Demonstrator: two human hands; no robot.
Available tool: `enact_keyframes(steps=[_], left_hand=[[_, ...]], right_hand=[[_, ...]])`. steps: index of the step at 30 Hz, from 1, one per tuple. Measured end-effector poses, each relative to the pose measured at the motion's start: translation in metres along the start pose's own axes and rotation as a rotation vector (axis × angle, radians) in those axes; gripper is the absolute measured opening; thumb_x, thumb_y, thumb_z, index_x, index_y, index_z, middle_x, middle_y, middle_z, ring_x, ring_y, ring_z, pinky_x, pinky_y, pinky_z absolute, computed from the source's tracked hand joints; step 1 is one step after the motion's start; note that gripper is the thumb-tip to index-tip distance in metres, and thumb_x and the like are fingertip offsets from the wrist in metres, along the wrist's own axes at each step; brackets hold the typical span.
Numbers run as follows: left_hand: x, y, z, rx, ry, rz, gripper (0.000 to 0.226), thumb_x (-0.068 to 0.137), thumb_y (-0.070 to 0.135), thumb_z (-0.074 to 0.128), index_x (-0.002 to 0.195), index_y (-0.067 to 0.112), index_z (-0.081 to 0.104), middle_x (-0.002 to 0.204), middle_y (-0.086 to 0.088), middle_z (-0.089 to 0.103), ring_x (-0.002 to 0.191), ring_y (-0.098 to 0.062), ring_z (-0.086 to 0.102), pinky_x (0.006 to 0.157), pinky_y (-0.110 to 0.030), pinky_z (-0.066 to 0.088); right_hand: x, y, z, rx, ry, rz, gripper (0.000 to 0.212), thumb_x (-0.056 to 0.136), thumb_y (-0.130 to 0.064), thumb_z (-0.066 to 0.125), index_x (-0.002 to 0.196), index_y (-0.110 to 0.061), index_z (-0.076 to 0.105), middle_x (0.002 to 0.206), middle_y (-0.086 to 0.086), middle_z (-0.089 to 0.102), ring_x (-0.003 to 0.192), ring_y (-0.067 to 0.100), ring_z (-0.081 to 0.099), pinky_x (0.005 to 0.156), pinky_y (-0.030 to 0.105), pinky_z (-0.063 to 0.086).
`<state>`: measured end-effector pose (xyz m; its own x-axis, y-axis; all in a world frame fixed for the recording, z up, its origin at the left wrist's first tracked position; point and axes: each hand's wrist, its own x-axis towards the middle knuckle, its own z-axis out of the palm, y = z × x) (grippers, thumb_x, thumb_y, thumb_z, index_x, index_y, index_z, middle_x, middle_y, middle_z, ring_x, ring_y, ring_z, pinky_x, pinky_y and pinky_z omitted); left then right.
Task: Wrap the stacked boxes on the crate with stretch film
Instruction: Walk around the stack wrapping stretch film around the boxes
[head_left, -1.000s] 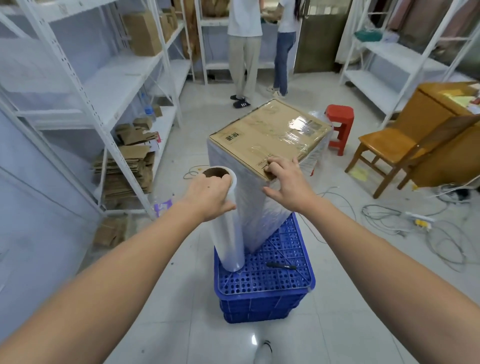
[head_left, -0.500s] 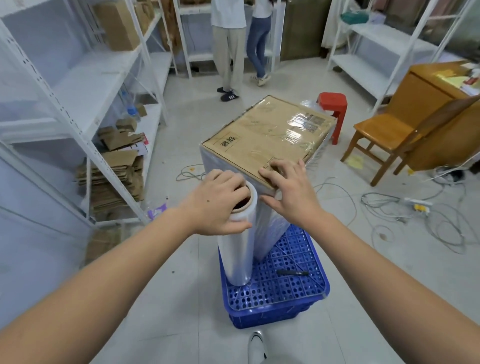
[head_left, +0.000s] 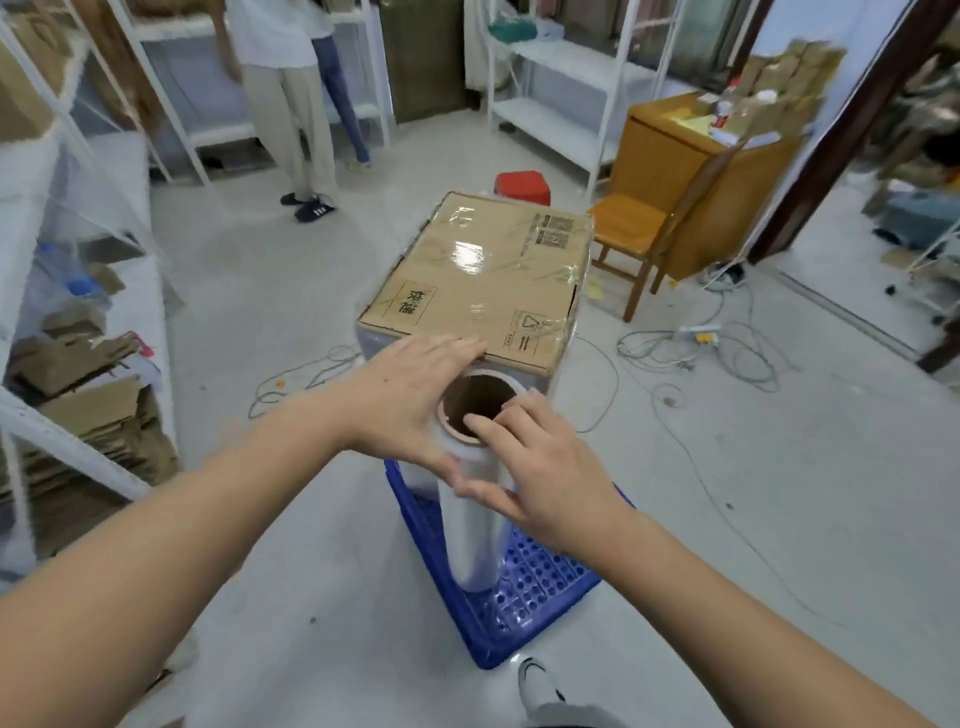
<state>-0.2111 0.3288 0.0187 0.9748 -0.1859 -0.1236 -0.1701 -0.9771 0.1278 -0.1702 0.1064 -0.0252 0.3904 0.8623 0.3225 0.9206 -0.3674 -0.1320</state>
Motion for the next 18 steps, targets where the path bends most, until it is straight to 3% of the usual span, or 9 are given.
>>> enact_keyframes(steps=[2,5,8,11,14,18], left_hand=[[0.001,-0.025,-0.011,0.093,-0.056,0.067,0.140,0.057,0.094,0.062,0.166,0.026,0.006,0.172,0.008,0.008,0.158,-0.015,0.005,0.126,-0.033,0.001],[0.018,-0.077,-0.013,0.242,0.012,0.071,0.116,0.073,0.096,0.044,0.165,0.036,0.007,0.173,0.005,0.009,0.160,-0.022,0.003,0.128,-0.052,-0.001],[0.034,-0.103,-0.010,0.232,0.018,0.064,0.099,0.084,0.093,0.034,0.163,0.045,-0.001,0.174,0.005,0.005,0.160,-0.028,-0.002,0.126,-0.062,0.001],[0.044,-0.105,-0.007,0.195,0.026,0.105,0.093,0.087,0.091,0.031,0.162,0.049,-0.004,0.174,0.007,0.004,0.160,-0.025,-0.001,0.125,-0.065,0.011],[0.055,-0.107,-0.007,0.141,0.015,0.079,0.093,0.085,0.090,0.032,0.160,0.051,-0.006,0.174,0.006,0.001,0.160,-0.028,-0.001,0.123,-0.064,0.021],[0.060,-0.113,0.003,0.140,0.069,0.067,0.093,0.082,0.092,0.021,0.161,0.049,-0.003,0.174,0.004,0.005,0.159,-0.032,0.003,0.118,-0.061,0.033]], right_hand=[[0.005,-0.020,0.003,-0.105,-0.045,0.140,0.060,0.090,-0.066,0.039,0.112,-0.017,0.065,0.094,0.001,0.066,0.098,0.023,0.057,0.118,0.047,0.023],[0.019,-0.053,0.003,-0.209,-0.029,0.331,0.029,0.088,-0.045,0.054,0.083,-0.018,0.060,0.067,-0.002,0.061,0.073,0.023,0.058,0.119,0.049,0.023],[0.034,-0.077,0.001,-0.208,-0.119,0.540,0.013,0.084,-0.029,0.054,0.079,-0.019,0.048,0.064,-0.006,0.047,0.069,0.022,0.054,0.119,0.042,0.022],[0.048,-0.089,0.004,-0.251,-0.116,0.662,0.029,0.084,-0.047,0.053,0.080,-0.020,0.044,0.059,-0.008,0.041,0.060,0.021,0.045,0.100,0.037,0.037],[0.058,-0.084,0.014,-0.363,-0.088,0.732,0.056,0.082,-0.074,0.049,0.077,-0.018,0.044,0.053,-0.004,0.050,0.051,0.022,0.046,0.079,0.038,0.039],[0.059,-0.077,0.023,-0.413,-0.004,0.699,0.047,0.081,-0.059,0.064,0.065,-0.018,0.047,0.043,-0.003,0.046,0.043,0.022,0.039,0.065,0.034,0.041]])
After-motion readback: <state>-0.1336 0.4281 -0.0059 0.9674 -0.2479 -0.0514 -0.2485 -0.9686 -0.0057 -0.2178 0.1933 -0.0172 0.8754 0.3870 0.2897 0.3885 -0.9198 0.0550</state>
